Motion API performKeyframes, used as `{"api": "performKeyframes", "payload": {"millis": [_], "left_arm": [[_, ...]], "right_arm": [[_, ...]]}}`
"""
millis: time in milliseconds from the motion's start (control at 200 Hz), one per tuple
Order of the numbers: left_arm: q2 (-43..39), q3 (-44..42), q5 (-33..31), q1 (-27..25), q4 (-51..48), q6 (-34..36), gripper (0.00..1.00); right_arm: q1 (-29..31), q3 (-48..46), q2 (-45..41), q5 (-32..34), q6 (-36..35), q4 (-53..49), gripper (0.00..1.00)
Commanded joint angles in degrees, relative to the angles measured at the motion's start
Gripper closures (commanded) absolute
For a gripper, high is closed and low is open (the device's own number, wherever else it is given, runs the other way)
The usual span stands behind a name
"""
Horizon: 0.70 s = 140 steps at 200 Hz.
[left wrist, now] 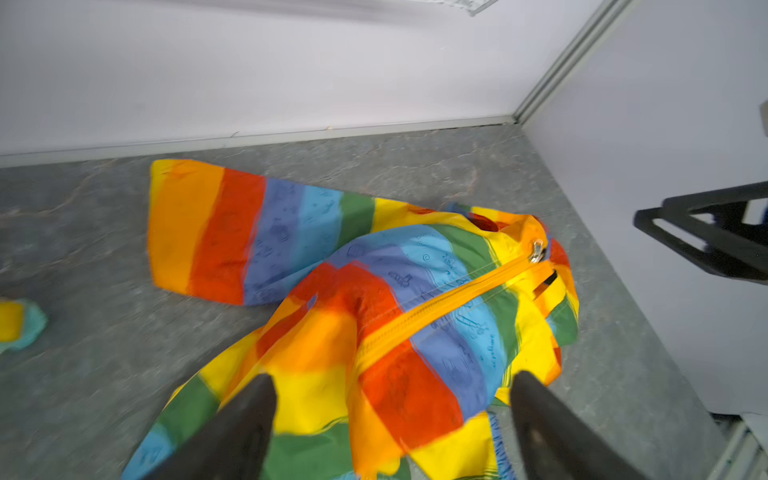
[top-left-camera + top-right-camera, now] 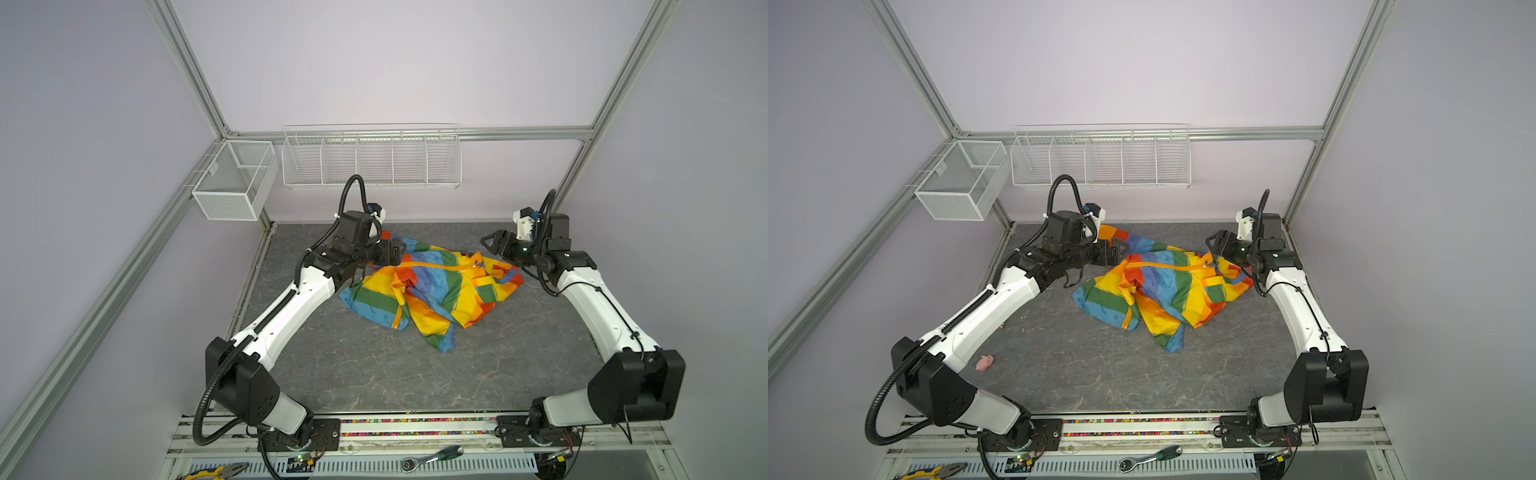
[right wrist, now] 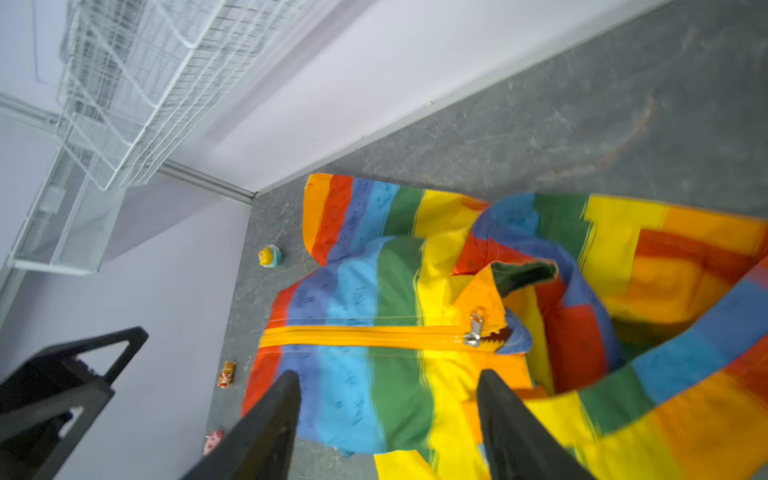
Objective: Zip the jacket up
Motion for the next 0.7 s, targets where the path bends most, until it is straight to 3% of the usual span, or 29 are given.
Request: {"api": "performKeyframes", "payload": {"millis": [0,130,190,215,350,460,505,590,695], "left_arm": [[-8.63,-4.27,-9.04,-0.14,-1.37,0.81,0.01],[-20.14,-12.74,-14.14,-0.14,6.77,4.37,0.01],[-24.74,-16.7,-13.39,-0.18,11.43,9.14,0.01],[-26.64,-17.87,-14.36,-0.24,12.54,9.64,0.01],[-35.66,-28.54,-28.55,-0.14,26.01,7.32,0.0],[-37.38,-36.89,-40.84,1.39,32.77,10.91,0.01],[-35.99,-40.19,-47.79,3.06,33.98,9.64,0.01],[-34.95,-49.21,-48.35,8.64,39.63,9.07,0.01],[-33.19,-60.43,-47.45,16.18,51.04,5.94,0.01]], "right_arm": [[-0.78,-1.64,-5.74,8.77,-4.77,-5.96,0.05],[-1.01,-2.26,-13.64,29.82,-2.47,-6.69,0.0],[-1.34,-4.16,-17.23,31.15,-4.27,-1.87,0.0],[-1.29,-5.56,-18.83,31.93,-5.19,0.87,0.11],[-1.66,-13.78,-26.71,41.38,-4.1,12.84,0.11],[-1.77,-25.91,-29.06,46.94,-14.49,29.41,0.11],[-1.81,-28.89,-27.53,50.51,-14.79,29.99,0.11],[-1.95,-32.46,-23.88,51.61,-17.45,27.37,0.11],[-1.9,-41.31,-20.65,51.61,-17.74,36.0,0.11]]}}
